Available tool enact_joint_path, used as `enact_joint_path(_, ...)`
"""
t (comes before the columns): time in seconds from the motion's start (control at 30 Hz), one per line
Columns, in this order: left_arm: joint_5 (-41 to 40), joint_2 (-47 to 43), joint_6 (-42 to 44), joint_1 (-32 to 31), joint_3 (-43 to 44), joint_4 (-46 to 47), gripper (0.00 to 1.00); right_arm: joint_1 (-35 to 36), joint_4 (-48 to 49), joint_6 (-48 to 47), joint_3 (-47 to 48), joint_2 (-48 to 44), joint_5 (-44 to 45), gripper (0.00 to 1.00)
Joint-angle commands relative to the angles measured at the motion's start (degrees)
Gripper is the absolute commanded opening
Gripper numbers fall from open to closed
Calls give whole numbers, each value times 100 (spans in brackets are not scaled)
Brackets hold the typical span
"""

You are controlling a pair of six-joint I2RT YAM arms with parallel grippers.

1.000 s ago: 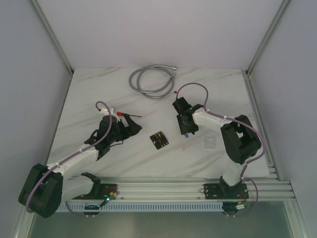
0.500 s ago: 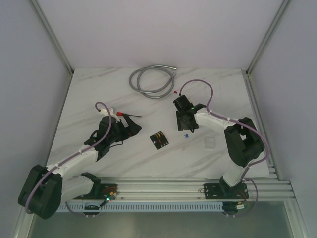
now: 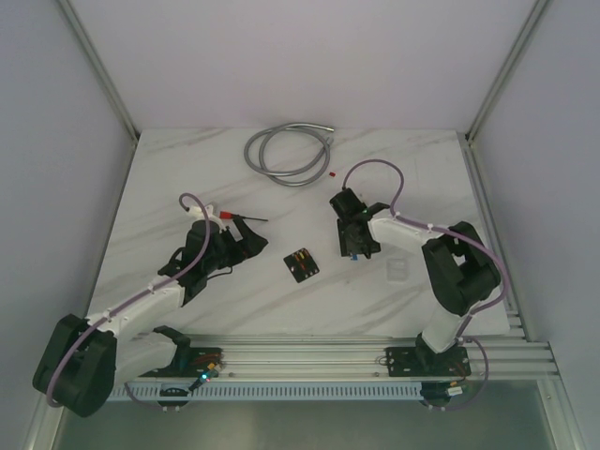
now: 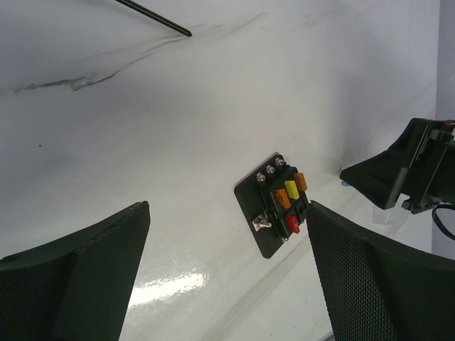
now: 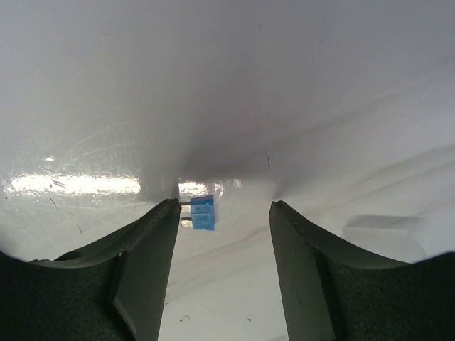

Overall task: Snap on the fuse box
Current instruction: Pick up the fuse from the center of the board.

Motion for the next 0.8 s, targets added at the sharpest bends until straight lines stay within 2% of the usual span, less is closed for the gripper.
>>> enact_joint_path(0.0,16,-165,-48,30,-78,103,100,31,-329,61,-270,-108,27,61)
enact_joint_path(0.23,38,-167,-60,29,-90,106,100,34,-657,36,-444,-314,143,61)
enact_joint_path(0.4,35,-204,-59,30,-99,101,100,7,-781,145,-451,-377,565,63)
enact_joint_path(0.6,31,-206,-67,22,-113,98,100,56,-383,148,-203,-598,-62,61)
enact_joint_path(0.77,20,-204,-70,28,-105,93,100,75,-119,777,2,-603,-118,61)
